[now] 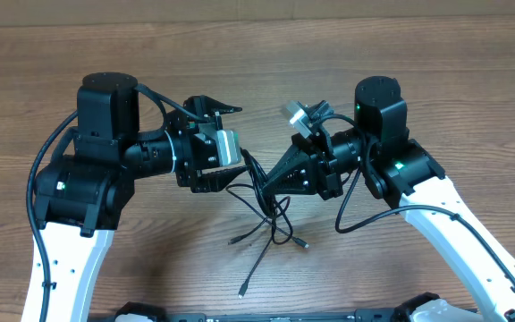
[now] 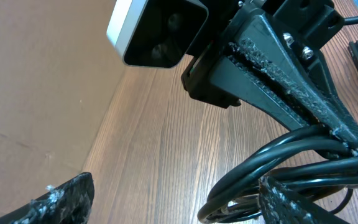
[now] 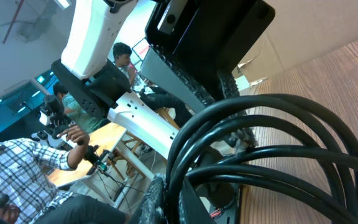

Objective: Untangle cables

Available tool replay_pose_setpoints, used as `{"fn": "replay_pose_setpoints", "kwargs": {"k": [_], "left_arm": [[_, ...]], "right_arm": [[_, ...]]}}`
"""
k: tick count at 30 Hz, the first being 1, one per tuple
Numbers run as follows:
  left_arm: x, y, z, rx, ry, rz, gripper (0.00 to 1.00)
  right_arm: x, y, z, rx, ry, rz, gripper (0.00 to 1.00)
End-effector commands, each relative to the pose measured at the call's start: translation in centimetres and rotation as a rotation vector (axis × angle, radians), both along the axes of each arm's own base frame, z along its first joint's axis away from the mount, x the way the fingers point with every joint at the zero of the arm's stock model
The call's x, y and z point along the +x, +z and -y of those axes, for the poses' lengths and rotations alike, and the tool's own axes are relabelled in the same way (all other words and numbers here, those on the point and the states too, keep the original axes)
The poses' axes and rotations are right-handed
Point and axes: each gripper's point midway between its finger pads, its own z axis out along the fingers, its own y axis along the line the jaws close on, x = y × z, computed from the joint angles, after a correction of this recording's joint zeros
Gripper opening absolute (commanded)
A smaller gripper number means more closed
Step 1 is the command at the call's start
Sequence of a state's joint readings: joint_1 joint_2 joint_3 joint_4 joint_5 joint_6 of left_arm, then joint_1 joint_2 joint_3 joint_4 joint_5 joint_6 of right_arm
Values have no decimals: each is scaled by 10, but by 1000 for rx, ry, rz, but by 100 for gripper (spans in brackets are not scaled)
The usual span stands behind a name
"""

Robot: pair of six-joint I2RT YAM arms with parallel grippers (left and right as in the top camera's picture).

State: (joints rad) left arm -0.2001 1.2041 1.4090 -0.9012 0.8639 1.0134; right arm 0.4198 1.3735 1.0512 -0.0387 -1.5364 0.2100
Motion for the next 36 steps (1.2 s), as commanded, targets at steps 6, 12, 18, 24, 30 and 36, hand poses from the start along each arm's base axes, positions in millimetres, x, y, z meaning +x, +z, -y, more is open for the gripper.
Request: {"fn": "replay_pose_setpoints", "kwargs": {"k": [6, 12, 18, 24, 30, 36], "left_arm": [[-10, 8, 9, -58, -92, -3, 90], [-7, 5, 10, -60, -98, -20, 89], [-7, -2, 18, -63, -129, -48, 88], [-8, -8, 26, -57, -155, -73, 64], [-12, -9, 27, -60, -161, -94, 33], [-21, -15, 26, -59, -169, -156, 54]], "right_arm": [[-16, 11, 1, 24, 52, 30, 4], [-16, 11, 1, 24, 53, 29, 4], [-26, 11, -6, 27, 88, 35, 4], [-26, 12, -7, 33, 90, 50, 4], [-26, 12, -7, 33, 90, 51, 4], [-26, 12, -7, 33, 89, 50, 4]]}}
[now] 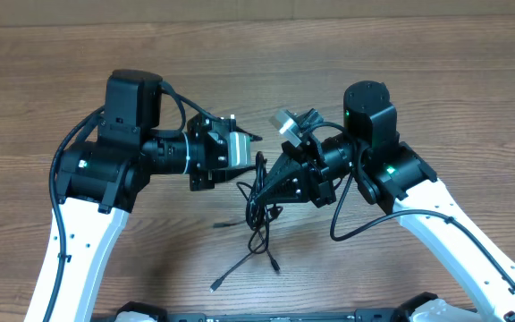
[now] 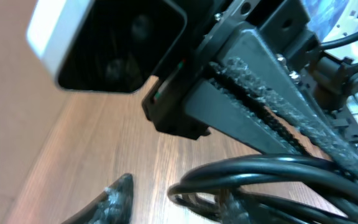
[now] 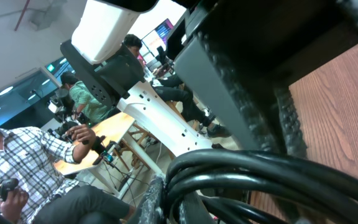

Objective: Untangle cables

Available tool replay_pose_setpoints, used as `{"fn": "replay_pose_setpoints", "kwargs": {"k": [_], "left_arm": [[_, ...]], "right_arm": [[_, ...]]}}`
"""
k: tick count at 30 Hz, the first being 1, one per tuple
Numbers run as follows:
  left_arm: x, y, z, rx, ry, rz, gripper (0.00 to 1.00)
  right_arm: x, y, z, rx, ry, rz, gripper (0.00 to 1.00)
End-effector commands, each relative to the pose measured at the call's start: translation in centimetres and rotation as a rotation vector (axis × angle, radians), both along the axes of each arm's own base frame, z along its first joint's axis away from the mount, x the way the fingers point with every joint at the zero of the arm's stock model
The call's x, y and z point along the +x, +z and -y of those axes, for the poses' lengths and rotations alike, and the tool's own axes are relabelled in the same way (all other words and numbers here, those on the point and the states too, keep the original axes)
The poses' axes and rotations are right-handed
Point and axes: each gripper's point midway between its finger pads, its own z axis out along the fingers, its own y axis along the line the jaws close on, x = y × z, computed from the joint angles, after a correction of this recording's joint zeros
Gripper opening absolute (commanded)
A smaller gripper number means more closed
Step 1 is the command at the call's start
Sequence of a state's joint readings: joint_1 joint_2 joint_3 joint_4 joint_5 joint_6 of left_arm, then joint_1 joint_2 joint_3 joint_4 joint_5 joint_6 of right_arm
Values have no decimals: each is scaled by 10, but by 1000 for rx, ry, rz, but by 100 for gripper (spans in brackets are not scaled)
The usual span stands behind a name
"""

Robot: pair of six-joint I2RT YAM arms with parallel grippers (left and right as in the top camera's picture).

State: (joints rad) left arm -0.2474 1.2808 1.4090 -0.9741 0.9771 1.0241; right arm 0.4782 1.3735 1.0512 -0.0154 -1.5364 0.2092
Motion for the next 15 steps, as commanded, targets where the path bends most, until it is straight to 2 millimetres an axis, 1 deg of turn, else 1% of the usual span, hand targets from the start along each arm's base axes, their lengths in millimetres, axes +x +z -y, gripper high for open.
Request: {"fn": "replay_pose_setpoints", "kwargs": {"k": [1, 2, 3, 5, 8, 9, 10, 13, 14, 15], "left_arm": [[-6, 4, 2, -20, -34, -6, 61], [-7, 4, 2, -19, -34, -8, 71], [-7, 4, 2, -19, -35, -5, 77], [-7, 4, 3, -12, -60, 46, 84], [-8, 6, 3, -6, -113, 146, 84], [-10, 8, 5, -18, -149, 191, 80], [-11, 9, 6, -25, -160, 205, 78], [-12, 11, 6, -32, -166, 210, 75], [-11, 11, 6, -32, -166, 210, 75], [-11, 10, 6, -29, -164, 209, 74]], "right_arm": [[-10, 10, 4, 23, 32, 28, 4], [-11, 10, 4, 23, 32, 28, 4], [-11, 10, 4, 23, 33, 27, 4], [-11, 11, 4, 16, 36, 12, 4], [-11, 11, 4, 12, 36, 4, 4], [-11, 11, 4, 13, 36, 7, 4], [-11, 11, 4, 13, 36, 8, 4], [-11, 12, 4, 21, 36, 22, 4], [-11, 13, 4, 24, 36, 28, 5], [-10, 13, 4, 28, 35, 36, 10]]}}
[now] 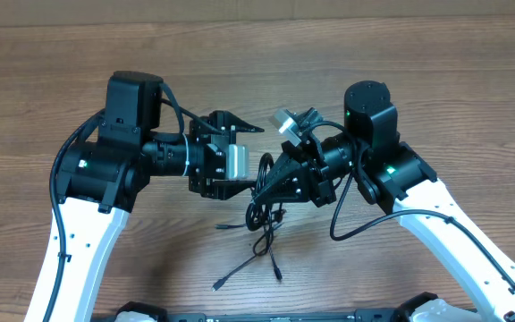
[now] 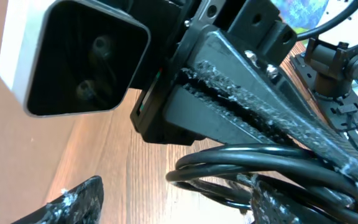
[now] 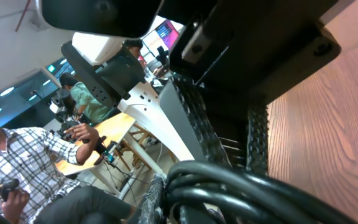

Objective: Untangle cables

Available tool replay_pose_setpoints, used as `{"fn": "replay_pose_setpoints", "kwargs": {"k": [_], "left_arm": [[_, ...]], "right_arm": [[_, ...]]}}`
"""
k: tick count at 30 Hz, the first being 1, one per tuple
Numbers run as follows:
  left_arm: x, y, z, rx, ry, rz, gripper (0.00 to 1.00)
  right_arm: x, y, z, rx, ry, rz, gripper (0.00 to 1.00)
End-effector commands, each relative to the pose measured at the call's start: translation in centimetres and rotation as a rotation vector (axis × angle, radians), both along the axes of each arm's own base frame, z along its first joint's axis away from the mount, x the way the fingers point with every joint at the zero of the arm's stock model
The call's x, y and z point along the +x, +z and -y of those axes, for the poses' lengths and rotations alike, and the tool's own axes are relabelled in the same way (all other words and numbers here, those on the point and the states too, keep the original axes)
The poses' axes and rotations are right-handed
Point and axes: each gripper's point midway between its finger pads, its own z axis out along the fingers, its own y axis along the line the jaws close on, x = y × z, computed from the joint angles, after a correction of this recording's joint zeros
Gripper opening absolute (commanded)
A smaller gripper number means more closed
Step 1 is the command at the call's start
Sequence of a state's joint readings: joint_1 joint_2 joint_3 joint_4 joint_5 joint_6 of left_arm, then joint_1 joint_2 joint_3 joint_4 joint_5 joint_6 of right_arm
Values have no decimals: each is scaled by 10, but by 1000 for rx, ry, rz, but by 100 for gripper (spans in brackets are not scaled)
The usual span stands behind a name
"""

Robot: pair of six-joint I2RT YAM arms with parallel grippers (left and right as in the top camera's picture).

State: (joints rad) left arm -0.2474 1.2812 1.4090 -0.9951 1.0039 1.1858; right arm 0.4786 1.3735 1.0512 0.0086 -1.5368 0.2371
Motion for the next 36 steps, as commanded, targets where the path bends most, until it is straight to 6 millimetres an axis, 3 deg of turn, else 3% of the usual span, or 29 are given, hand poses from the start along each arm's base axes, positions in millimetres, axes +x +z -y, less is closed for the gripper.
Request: {"fn": "replay_pose_setpoints", "kwargs": {"k": [1, 3, 9, 10, 16, 25, 30, 35, 36], "left_arm": [[-5, 9, 4, -35, -79, 87, 74], [-3, 10, 2, -39, -71, 89, 74], [-6, 20, -1, -96, -121, 151, 76], [-9, 23, -1, -118, -137, 149, 81], [-25, 28, 1, -177, -181, 71, 84], [-47, 56, 4, -347, -295, 36, 73], [-49, 58, 4, -359, -303, 29, 72], [-50, 60, 4, -369, -308, 23, 54], [-52, 63, 3, -386, -320, 20, 57]], "right_arm": [[-10, 12, 5, 31, 34, 43, 13], [-10, 12, 4, 33, 34, 48, 19], [-10, 14, 4, 25, 34, 34, 13], [-10, 17, 4, 26, 34, 37, 11], [2, 21, -2, 27, -40, 56, 14], [8, 20, -5, 14, -74, 36, 15], [8, 20, -5, 15, -75, 37, 15], [9, 21, -5, 9, -79, 24, 26], [12, 23, -6, 2, -98, 4, 33]]}}
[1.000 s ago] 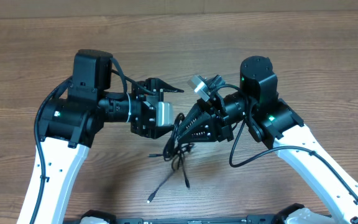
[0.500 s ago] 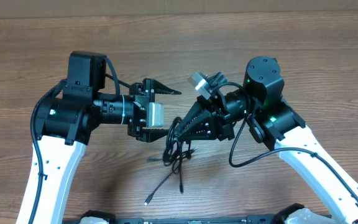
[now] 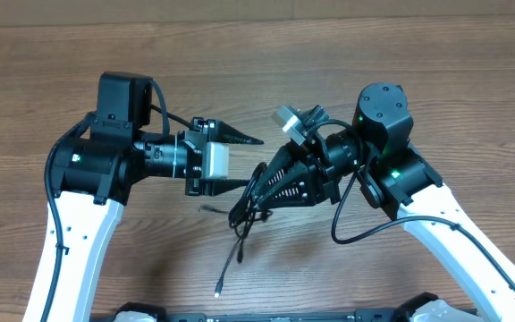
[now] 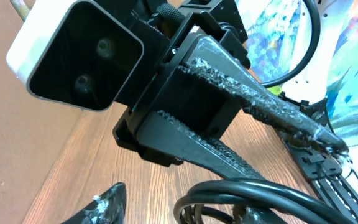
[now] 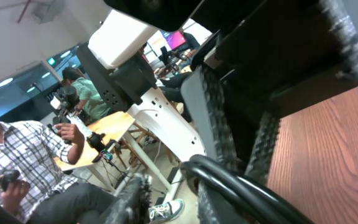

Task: Untangle cables
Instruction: 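Open the right gripper and drop the cable bundle onto the table center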

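Observation:
A bundle of thin black cables (image 3: 240,219) hangs between the two grippers, with one tail ending in a plug (image 3: 219,291) near the table's front. My right gripper (image 3: 259,188) stands open, and the looped cables (image 5: 241,186) lie draped over one of its fingers. My left gripper (image 3: 250,163) faces it from the left, open wide. The cable loop (image 4: 260,193) lies by its right finger. In the left wrist view the right gripper's fingers (image 4: 253,93) show spread apart.
The wooden table (image 3: 436,80) lies bare around the arms. Both arm bases stand at the front edge, the left arm (image 3: 79,233) and the right arm (image 3: 454,241). A cardboard wall (image 3: 257,9) runs along the back.
The right gripper's jaws have parted, and the cables now lie over one finger. The left gripper has drawn back to the left. The bundle hangs lower and to the left.
At first my right gripper was shut on the tangled bundle, with the left gripper open beside it. Then both had moved closer, until the left fingers stood around the right gripper's tip. Now the right gripper is open, the left one has backed off, and the bundle hangs longer.

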Available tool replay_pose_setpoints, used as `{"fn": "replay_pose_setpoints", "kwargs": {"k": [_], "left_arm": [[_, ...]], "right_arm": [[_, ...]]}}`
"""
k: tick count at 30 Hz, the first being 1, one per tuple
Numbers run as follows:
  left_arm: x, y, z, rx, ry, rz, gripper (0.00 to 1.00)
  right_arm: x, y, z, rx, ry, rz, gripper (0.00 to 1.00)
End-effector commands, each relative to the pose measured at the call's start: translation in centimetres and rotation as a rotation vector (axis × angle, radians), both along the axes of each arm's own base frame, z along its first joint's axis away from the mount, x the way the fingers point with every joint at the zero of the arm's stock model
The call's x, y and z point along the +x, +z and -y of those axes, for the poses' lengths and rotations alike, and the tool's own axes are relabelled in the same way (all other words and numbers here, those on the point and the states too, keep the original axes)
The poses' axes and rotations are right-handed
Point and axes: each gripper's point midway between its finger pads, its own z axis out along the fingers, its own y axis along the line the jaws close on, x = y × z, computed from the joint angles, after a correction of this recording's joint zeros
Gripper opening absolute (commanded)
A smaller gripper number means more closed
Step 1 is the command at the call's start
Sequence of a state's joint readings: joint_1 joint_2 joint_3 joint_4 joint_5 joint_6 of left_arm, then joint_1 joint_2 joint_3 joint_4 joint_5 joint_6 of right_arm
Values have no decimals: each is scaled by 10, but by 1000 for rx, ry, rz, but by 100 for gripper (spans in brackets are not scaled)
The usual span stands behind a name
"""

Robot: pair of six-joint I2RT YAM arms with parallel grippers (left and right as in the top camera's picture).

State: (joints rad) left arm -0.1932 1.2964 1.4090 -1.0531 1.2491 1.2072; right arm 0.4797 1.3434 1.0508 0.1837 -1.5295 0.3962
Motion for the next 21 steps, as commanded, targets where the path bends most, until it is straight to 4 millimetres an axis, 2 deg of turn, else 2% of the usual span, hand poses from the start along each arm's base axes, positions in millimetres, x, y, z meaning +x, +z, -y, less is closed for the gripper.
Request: {"fn": "replay_pose_setpoints", "kwargs": {"k": [1, 4, 13, 21], "left_arm": [[-35, 44, 4, -241, -201, 117, 59], [-36, 45, 4, -250, -206, 115, 63], [-39, 51, 4, -281, -227, 123, 56], [-38, 51, 4, -281, -227, 129, 56]], "right_arm": [[16, 4, -8, -14, -94, -34, 35], [15, 14, -8, 10, -94, -9, 40], [23, 23, -10, 28, -148, -18, 45], [50, 28, -16, 49, -304, -43, 52]]}}
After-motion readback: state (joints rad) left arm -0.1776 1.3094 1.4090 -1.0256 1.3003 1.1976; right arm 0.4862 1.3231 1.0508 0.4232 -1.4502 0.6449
